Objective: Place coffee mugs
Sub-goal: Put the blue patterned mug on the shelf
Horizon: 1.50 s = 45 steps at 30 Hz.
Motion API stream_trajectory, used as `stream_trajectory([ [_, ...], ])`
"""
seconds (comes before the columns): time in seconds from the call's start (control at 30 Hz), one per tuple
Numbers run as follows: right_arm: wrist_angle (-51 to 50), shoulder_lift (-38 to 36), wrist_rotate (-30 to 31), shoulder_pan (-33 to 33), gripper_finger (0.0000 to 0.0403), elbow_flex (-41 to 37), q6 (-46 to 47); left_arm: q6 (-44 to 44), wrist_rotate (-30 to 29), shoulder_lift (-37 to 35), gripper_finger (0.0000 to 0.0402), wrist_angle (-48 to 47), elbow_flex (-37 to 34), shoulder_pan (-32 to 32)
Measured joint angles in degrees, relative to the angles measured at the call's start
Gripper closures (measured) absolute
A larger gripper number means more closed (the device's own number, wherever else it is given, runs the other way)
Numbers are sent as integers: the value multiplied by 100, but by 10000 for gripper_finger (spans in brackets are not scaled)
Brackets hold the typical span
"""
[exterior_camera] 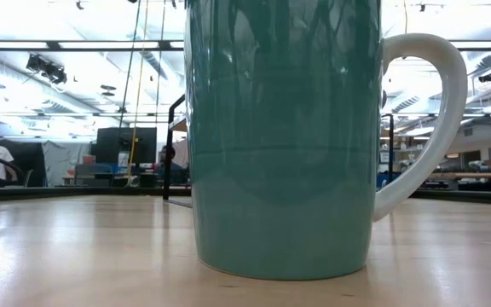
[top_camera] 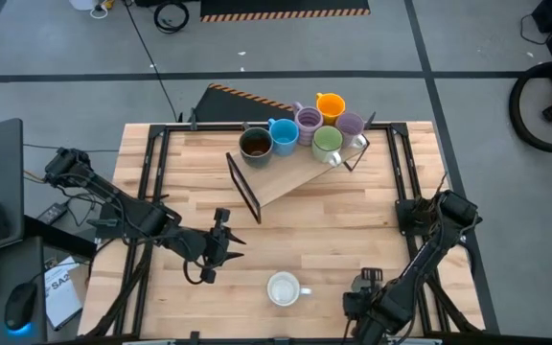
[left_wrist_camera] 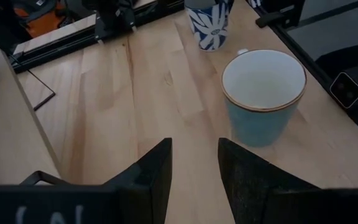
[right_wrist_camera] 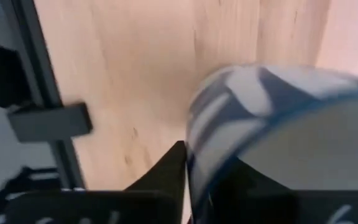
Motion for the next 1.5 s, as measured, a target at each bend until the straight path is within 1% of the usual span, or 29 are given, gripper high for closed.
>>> stream_trajectory([
  [0.1, -127, 0, 99, 2, 364, -34, -354, 2, -1, 0, 265, -1, 0, 0],
  [0.17, -247, -3, 260, 2, 374, -41, -661, 4, -2, 0, 265, 0, 0, 0],
  [0.37, -833, -253, 685, -92, 369, -41, -1566, 23, -2, 0, 265, 5, 0, 0],
  [0.43, -941, -398, 765, -252, 362, -41, -1829, 157, -1, -6, 265, 0, 0, 0],
  [0.53, -1059, -660, 819, -626, 362, -41, -2297, 521, 54, -9, 265, -22, 0, 39],
  [0.6, -1001, -805, 829, -917, 368, -39, -2701, 736, 406, -9, 265, -37, 0, 188],
  [0.73, -1037, -1101, 839, -1514, 373, -39, -3603, 746, 1369, -9, 265, -18, -3, 679],
  [0.93, -1028, -1366, 910, -2287, 364, -30, -4870, 745, 2091, -21, 265, 285, -292, 1192],
  [1.13, -1180, -1386, 818, -2936, 368, 247, -5786, 839, 2371, -49, 265, 391, -389, 1454],
  [1.23, -1243, -1381, 925, -3237, 366, 506, -6203, 1206, 2539, -247, 265, 392, -389, 1589],
  [1.33, -1267, -1384, 1004, -3551, 366, 804, -6553, 1449, 2553, -476, 265, 348, -388, 1803],
  [1.5, -1440, -1384, 1023, -4055, 366, 1314, -6822, 1458, 2560, -808, 265, 350, -387, 2043],
])
